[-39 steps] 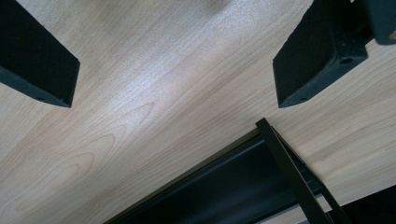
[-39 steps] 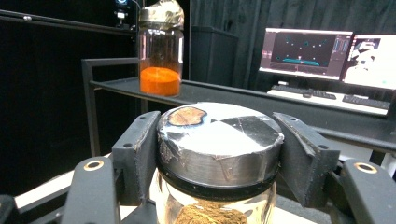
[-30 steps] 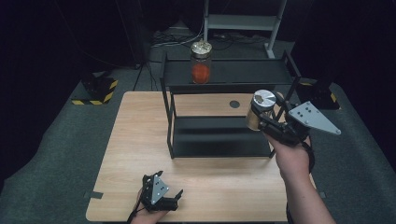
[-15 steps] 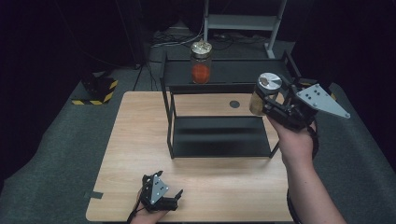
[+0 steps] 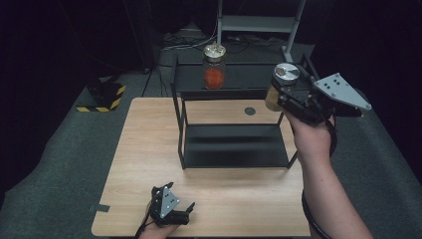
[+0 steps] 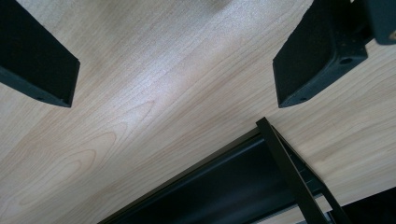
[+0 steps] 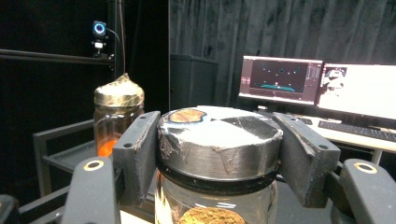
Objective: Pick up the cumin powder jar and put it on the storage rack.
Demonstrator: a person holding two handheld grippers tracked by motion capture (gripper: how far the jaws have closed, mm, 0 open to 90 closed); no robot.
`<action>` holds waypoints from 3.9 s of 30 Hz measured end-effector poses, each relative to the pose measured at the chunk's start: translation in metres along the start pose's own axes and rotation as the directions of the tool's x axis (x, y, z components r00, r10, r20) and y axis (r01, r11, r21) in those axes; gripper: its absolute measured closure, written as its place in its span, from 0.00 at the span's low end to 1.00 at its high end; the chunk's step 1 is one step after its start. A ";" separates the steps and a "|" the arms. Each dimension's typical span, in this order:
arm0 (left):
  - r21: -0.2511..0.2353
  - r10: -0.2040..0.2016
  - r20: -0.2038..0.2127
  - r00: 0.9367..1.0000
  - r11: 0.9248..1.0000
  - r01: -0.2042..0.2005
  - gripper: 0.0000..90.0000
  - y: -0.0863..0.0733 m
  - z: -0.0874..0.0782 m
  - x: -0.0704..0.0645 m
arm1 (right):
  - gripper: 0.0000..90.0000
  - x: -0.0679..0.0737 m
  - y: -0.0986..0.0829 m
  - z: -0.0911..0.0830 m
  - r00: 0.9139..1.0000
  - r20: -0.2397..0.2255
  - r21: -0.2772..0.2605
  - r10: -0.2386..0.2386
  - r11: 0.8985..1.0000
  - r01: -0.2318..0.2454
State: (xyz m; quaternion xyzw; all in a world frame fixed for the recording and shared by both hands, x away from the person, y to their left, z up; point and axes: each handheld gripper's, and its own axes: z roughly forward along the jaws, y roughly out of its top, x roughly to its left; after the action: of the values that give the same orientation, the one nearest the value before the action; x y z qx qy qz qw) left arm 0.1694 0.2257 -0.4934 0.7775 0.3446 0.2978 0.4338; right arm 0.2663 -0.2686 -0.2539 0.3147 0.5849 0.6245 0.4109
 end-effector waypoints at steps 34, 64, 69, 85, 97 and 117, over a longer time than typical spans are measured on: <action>-0.017 -0.024 0.008 1.000 1.000 0.024 0.01 -0.003 -0.002 0.004 | 0.38 -0.008 0.007 0.055 0.997 0.079 0.023 -0.004 1.000 0.002; -0.031 -0.043 0.019 0.999 0.999 0.043 0.01 -0.006 -0.003 0.007 | 0.38 -0.009 -0.009 0.092 0.996 0.085 0.029 -0.009 1.000 0.007; -0.031 -0.041 0.017 0.999 0.999 0.041 0.01 -0.006 -0.003 0.007 | 0.38 -0.009 -0.013 0.091 0.996 0.084 0.029 0.001 1.000 -0.004; -0.031 -0.037 0.018 0.999 0.999 0.038 0.01 -0.006 -0.003 0.006 | 0.36 -0.009 -0.011 0.091 0.995 0.089 0.043 0.037 0.998 -0.041; -0.026 -0.027 0.015 1.000 0.999 0.028 0.01 -0.005 -0.003 0.005 | 0.06 -0.006 -0.012 0.085 0.989 0.129 0.044 0.064 0.997 -0.071; -0.022 -0.011 0.010 1.000 1.000 0.012 0.01 -0.004 -0.003 0.003 | 0.00 0.000 -0.012 0.051 0.996 0.081 0.035 0.038 0.999 -0.041</action>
State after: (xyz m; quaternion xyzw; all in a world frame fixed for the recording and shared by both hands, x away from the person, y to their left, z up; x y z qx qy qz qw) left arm 0.1679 0.2307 -0.4956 0.7722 0.3435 0.2950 0.4458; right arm 0.3128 -0.2448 -0.2603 0.3583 0.5730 0.6086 0.4157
